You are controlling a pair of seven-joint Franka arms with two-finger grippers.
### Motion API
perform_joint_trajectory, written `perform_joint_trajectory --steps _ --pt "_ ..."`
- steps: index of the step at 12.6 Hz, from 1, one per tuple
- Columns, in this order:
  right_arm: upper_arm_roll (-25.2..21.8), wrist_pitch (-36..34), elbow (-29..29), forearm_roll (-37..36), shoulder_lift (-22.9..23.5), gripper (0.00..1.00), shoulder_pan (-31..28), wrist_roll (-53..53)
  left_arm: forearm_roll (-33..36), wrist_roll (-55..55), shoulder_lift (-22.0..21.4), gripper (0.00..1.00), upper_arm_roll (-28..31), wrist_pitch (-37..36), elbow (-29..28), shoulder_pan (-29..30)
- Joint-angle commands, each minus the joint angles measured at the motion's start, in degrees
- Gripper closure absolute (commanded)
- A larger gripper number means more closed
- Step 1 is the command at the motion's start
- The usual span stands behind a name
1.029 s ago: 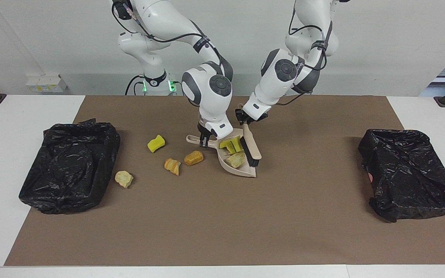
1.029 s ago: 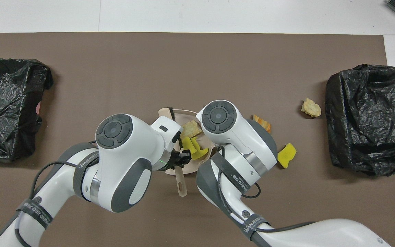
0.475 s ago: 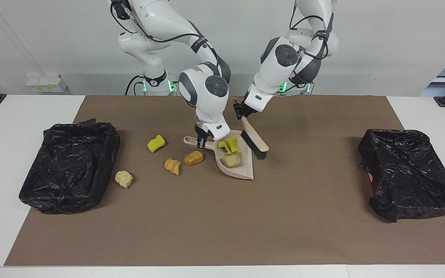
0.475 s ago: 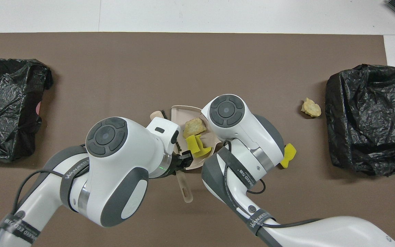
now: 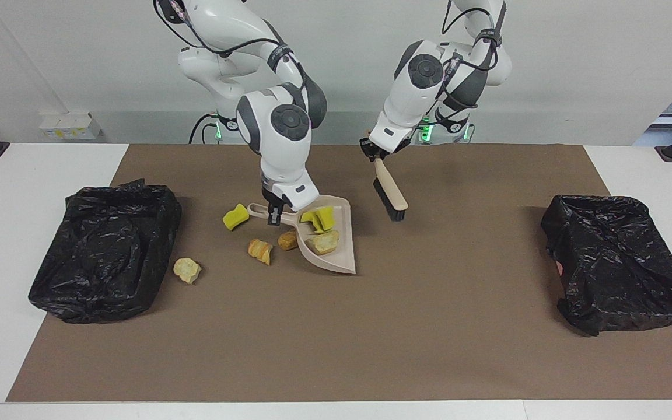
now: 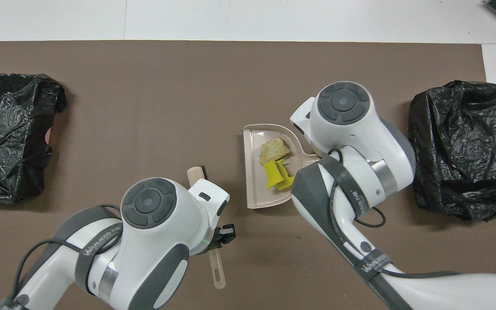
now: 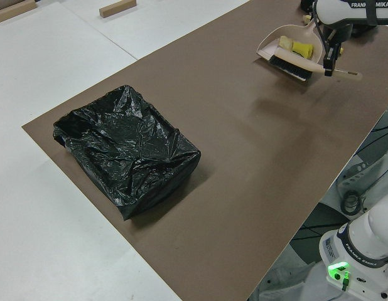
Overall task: Sweep and dump trash in bin
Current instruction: 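Carry the loaded dustpan to the nearby black bag with the right gripper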
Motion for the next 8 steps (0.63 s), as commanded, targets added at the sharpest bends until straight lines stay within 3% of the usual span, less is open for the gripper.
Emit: perform_joint_trajectory --steps 1,3,8 --pt "0.66 -4.14 3.79 3.15 -0.79 1.0 -5.57 -9.2 0.89 -0.33 -4.63 1.0 0.54 3.2 -7.42 -4.93" --pt "0.66 -6.08 5.9 3.32 -0.7 1.0 -10.13 -17.1 0.8 -1.46 -6.12 1.0 0.36 5.75 -11.56 -8.8" --pt "0.31 -8.46 8.02 3.06 -0.88 1.0 -22.79 -34.6 0.72 -9.38 -5.43 1.0 0.27 11.28 -15.7 -18.38"
